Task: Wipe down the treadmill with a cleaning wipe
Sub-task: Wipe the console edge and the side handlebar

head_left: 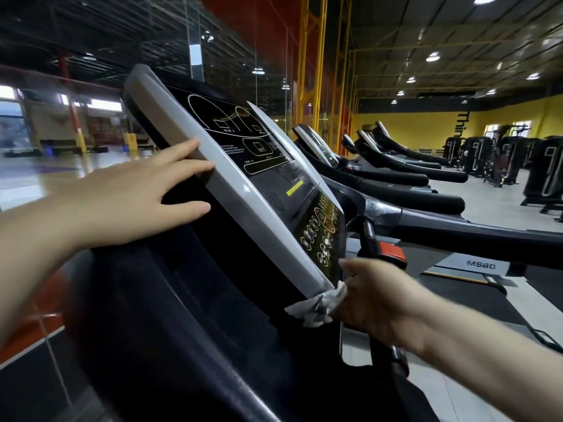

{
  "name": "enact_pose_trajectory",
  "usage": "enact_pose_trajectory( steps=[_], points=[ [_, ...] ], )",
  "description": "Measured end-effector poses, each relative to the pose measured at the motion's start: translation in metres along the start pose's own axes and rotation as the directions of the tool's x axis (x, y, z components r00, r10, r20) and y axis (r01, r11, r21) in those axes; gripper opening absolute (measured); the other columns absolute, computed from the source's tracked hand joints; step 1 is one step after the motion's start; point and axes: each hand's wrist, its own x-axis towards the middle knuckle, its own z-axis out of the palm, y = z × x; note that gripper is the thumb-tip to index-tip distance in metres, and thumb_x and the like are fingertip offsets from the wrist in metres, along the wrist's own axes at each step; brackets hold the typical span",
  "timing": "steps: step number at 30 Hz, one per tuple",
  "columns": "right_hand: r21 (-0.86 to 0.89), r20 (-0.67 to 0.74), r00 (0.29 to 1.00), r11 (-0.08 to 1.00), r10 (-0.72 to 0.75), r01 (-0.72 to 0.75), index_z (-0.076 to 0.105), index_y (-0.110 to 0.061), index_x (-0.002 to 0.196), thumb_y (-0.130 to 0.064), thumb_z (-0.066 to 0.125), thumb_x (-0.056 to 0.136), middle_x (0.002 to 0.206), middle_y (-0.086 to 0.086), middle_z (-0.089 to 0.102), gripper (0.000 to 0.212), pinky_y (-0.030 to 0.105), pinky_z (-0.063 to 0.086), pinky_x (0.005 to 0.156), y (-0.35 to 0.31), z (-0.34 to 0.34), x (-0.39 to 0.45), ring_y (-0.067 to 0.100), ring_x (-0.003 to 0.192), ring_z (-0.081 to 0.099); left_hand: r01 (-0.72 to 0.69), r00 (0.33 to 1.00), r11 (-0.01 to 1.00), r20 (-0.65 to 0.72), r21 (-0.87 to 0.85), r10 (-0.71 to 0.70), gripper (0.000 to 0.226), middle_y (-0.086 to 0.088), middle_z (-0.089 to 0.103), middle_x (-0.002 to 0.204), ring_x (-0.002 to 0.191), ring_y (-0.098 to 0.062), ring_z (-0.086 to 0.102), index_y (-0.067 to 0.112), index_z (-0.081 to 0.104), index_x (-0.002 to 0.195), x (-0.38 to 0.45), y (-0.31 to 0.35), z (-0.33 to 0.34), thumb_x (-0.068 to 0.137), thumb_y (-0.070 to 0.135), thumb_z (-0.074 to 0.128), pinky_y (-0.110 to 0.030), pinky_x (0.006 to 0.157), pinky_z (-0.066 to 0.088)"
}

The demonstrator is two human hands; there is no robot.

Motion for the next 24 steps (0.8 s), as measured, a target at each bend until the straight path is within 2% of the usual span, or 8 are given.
enact_pose_trajectory(
  steps=[2,4,8,13,16,20,22,24],
  points=[
    [0.031,-0.083,0.996,0.999,0.043,-0.041,0.031,0.007,0.142,-0.024,0.032,0.102,0.131,0.035,0.050,0.050,0.039,0.056,0.063,-0.013,-0.001,0.007,0.040,0.080,0.068,0.009,1.000,1.000,0.017,-0.019,-0.009,0.079,0.050,-0.019,0.145,0.148,-0.009,0.019,0.081,0.008,0.126,-0.001,0.002,-0.002,0.051,0.105,0.010,-0.048,0.116,0.030],
    [0.018,-0.186,0.983,1.000,-0.001,0.005,0.055,-0.001,0.121,-0.019,0.029,0.101,0.102,0.019,0.066,0.037,0.031,0.054,0.052,-0.021,-0.003,0.020,0.027,0.063,0.068,0.008,1.000,1.000,0.020,-0.029,-0.007,0.081,0.050,-0.018,0.145,0.149,-0.009,0.019,0.080,0.010,0.127,-0.001,0.003,-0.004,0.050,0.106,0.010,-0.049,0.116,0.030],
    [-0.080,-0.247,0.966,0.995,-0.078,0.060,0.059,-0.009,0.111,-0.012,0.030,0.099,0.091,0.011,0.067,0.031,0.034,0.051,0.061,-0.026,0.000,0.029,0.025,0.074,0.064,0.000,1.000,1.000,-0.003,-0.014,0.000,0.091,0.043,-0.015,0.151,0.148,-0.009,0.021,0.066,0.016,0.140,0.000,0.003,-0.003,0.056,0.100,0.014,-0.045,0.115,0.031],
    [-0.126,-0.083,0.997,0.992,-0.008,-0.003,0.037,0.006,0.134,-0.007,0.030,0.100,0.115,0.029,0.054,0.037,0.037,0.056,0.066,-0.012,0.002,0.001,0.035,0.065,0.064,0.011,1.000,1.000,-0.001,-0.028,-0.011,0.090,0.041,-0.012,0.152,0.147,-0.008,0.023,0.061,0.020,0.143,-0.003,0.007,-0.003,0.058,0.091,0.019,-0.042,0.111,0.033],
    [-0.138,-0.044,0.999,0.990,-0.012,0.006,0.048,0.006,0.106,-0.002,0.035,0.098,0.080,0.021,0.060,0.018,0.035,0.051,0.079,-0.016,0.008,-0.016,0.025,0.062,0.058,-0.004,1.000,1.000,0.014,-0.026,0.004,0.088,0.038,-0.012,0.154,0.147,-0.011,0.024,0.060,0.020,0.143,-0.003,0.007,-0.004,0.059,0.087,0.019,-0.043,0.112,0.034],
    [-0.298,-0.016,0.996,0.951,-0.086,0.077,0.057,0.011,0.100,0.012,0.034,0.088,0.083,0.023,0.063,0.026,0.029,0.057,0.074,-0.011,0.031,-0.035,0.023,0.065,0.064,-0.001,0.999,1.000,0.032,0.005,0.001,0.093,0.033,-0.013,0.157,0.148,-0.014,0.024,0.056,0.021,0.146,-0.003,0.008,-0.004,0.058,0.085,0.016,-0.042,0.114,0.031],
    [-0.532,-0.024,0.990,0.841,-0.137,0.103,0.062,0.021,0.098,0.018,0.035,0.083,0.086,0.022,0.068,0.031,0.029,0.057,0.082,-0.005,0.035,-0.041,0.024,0.075,0.067,-0.001,0.999,1.000,0.032,-0.012,0.002,0.086,0.031,-0.012,0.158,0.148,-0.013,0.022,0.054,0.021,0.147,-0.003,0.008,-0.005,0.065,0.080,0.022,-0.042,0.116,0.029],
    [-0.865,-0.041,0.958,0.489,-0.285,0.109,0.069,0.010,0.094,0.011,0.043,0.085,0.089,0.015,0.073,0.028,0.025,0.056,0.076,-0.001,0.033,-0.044,0.022,0.081,0.068,-0.006,1.000,0.999,0.024,-0.032,0.006,0.069,0.030,-0.011,0.159,0.148,-0.013,0.021,0.053,0.021,0.147,-0.002,0.007,-0.004,0.081,0.071,0.031,-0.043,0.115,0.030]
  ],
)
